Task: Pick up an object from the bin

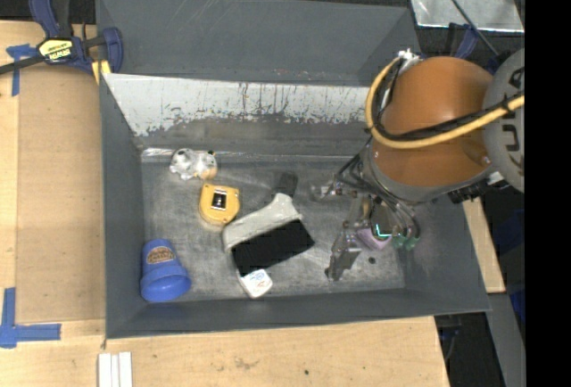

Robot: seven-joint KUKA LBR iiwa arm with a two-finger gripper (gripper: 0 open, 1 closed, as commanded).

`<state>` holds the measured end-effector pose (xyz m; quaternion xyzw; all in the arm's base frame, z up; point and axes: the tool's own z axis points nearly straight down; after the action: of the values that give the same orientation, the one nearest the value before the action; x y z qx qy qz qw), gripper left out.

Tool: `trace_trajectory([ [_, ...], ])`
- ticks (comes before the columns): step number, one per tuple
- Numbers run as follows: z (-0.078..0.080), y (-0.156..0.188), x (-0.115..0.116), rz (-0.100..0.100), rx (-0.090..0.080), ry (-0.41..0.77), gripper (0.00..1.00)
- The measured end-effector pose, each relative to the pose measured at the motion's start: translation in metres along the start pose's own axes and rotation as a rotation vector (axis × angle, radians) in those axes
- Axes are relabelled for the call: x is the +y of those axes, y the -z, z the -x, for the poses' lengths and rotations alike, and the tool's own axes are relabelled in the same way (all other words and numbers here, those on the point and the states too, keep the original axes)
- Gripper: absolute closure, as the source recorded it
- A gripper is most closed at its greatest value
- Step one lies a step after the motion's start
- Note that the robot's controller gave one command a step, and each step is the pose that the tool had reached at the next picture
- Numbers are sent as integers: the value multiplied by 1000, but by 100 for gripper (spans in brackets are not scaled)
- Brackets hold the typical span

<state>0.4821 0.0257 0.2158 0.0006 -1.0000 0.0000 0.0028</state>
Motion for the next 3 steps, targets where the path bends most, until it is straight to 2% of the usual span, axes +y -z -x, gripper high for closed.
trace_trajectory([
  [1, 2, 4, 0, 0, -8, -1, 0],
  [2, 5, -35, 15, 0, -18, 13, 0],
  [3, 7, -96, 9, 1, -13, -3, 0],
])
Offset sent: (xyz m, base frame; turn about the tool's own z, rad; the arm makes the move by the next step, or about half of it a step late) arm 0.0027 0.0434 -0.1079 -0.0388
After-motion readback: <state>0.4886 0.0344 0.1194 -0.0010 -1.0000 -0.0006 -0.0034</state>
